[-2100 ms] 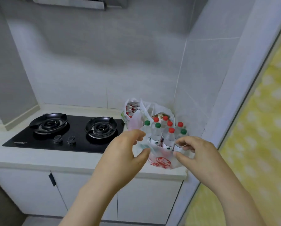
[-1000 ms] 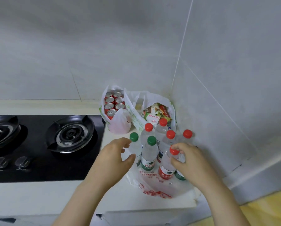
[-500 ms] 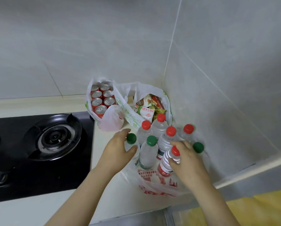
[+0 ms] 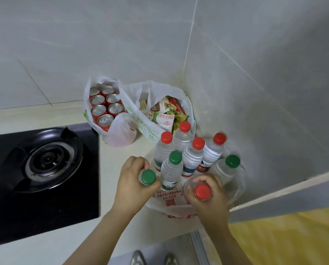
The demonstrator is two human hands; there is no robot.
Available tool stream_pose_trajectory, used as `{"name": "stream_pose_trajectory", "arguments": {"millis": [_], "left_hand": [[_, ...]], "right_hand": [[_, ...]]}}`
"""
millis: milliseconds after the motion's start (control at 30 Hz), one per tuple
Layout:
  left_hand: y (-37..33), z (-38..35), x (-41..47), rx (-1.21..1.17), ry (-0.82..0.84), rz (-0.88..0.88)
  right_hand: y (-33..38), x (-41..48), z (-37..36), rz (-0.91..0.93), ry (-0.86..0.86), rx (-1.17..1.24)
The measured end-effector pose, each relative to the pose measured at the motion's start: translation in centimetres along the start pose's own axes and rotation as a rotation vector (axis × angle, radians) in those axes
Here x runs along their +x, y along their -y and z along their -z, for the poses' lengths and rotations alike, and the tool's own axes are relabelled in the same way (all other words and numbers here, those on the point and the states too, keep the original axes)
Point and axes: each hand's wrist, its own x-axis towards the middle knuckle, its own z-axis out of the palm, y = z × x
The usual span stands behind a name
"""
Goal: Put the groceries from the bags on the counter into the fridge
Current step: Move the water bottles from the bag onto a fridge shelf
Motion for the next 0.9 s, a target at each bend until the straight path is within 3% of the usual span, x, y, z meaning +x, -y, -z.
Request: {"name": "stream_pose_trajectory", "arguments": {"millis": [167, 300, 467, 667, 900], "left_hand": [[0.0, -0.7, 0.0, -0.144, 0.083, 0.111], [0.3, -1.2, 0.1, -0.073, 0.073, 0.003], [-0.2, -1.3, 0.1, -0.066, 0.033, -0.021], [-1.9, -0.8, 0.4, -0.143, -0.014, 0.194], [-6.3, 0.2, -0.6, -0.239, -0.101, 0.215]], "right_hand": [[-0.8, -0.4, -1.2, 0.026, 0.063, 0.008], [-0.7, -0.1, -1.3, 0.104, 0.042, -0.023], [-0.2, 0.7, -1.4, 0.070, -0.039, -0.010], [1.0, 1.3, -1.0, -0.059, -0.171, 0.063], [3.9, 2.0, 1.6, 0.065, -0.187, 0.115]]}}
